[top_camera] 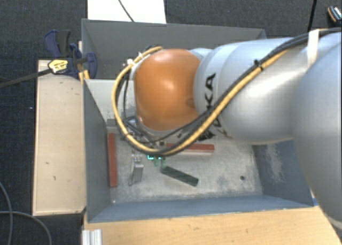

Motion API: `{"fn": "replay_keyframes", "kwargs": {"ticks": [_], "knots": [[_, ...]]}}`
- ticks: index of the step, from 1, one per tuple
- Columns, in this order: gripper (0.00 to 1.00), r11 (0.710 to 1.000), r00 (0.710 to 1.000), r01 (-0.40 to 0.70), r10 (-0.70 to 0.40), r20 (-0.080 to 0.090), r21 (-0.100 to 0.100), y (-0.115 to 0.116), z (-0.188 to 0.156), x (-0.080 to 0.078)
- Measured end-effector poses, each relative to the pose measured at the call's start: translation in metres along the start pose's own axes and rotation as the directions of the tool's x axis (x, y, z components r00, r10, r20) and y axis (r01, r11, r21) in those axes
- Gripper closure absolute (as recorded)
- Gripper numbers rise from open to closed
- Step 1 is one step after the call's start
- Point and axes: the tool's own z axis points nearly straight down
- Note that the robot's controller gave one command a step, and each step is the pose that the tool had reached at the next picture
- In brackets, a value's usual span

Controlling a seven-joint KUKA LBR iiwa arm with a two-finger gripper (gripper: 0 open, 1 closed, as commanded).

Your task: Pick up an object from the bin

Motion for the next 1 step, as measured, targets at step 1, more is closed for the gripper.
{"fn": "replay_keyframes", "kwargs": {"ticks": [1], "knots": [[0.0,1.0,1.0,-0.006,0.006,0.002,0.004,-0.0821,0.0524,-0.0157]]}}
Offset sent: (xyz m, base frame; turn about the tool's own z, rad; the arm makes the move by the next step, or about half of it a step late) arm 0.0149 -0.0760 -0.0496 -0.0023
